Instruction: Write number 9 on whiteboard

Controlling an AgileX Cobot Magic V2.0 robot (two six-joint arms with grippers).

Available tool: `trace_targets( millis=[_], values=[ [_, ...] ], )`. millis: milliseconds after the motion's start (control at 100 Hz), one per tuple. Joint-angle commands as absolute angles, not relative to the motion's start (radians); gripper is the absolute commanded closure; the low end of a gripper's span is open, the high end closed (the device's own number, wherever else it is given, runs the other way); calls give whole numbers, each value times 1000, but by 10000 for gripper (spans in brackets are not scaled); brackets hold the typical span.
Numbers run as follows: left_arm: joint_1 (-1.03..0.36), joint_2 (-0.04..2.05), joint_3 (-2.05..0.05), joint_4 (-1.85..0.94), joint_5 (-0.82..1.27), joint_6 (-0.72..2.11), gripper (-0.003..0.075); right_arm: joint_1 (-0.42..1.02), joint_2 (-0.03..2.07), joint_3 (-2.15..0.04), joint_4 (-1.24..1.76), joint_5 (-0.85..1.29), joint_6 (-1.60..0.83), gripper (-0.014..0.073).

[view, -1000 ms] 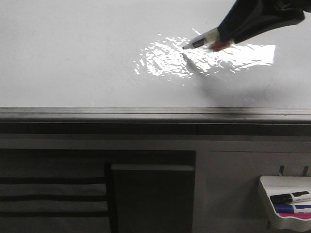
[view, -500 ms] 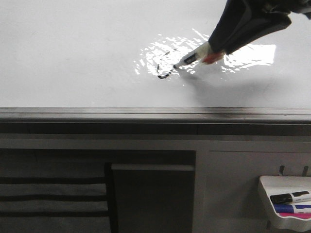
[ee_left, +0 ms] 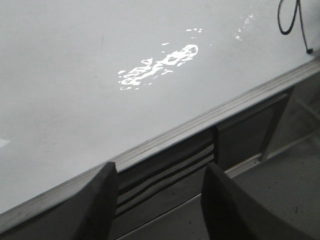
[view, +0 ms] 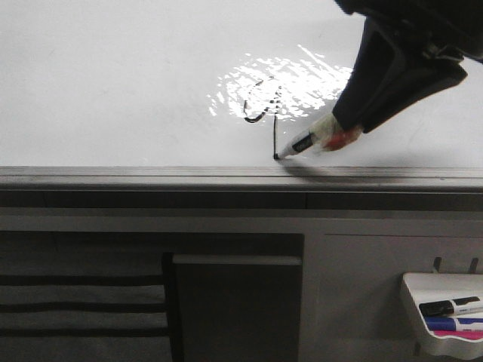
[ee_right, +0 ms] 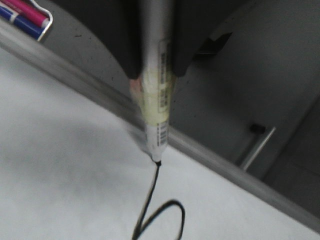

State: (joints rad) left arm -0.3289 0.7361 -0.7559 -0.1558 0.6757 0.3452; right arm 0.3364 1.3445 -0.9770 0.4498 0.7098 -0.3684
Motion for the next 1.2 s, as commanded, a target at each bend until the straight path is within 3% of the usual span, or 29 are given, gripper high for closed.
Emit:
trace_targets(
  millis=[0,130,450,800,1190],
  values=[
    [-338,756,-786,-269,628,442,366,326,1324,-1003,413,664,-371,640],
    [-413,810,-793,-416,670,640,366,326,1279,-1047,448,762,-434,640],
    [-699,1040,-944,-451,704,840,361,326,1149,-1133,673,1149,-935,640],
    [-890,1317,-1169,-452,685,877,361,326,1110,-1141,682,1173,-962,640],
    [-922,1386,-1228,-452,673,877,379,326,1110,-1141,682,1165,-962,640]
  ],
)
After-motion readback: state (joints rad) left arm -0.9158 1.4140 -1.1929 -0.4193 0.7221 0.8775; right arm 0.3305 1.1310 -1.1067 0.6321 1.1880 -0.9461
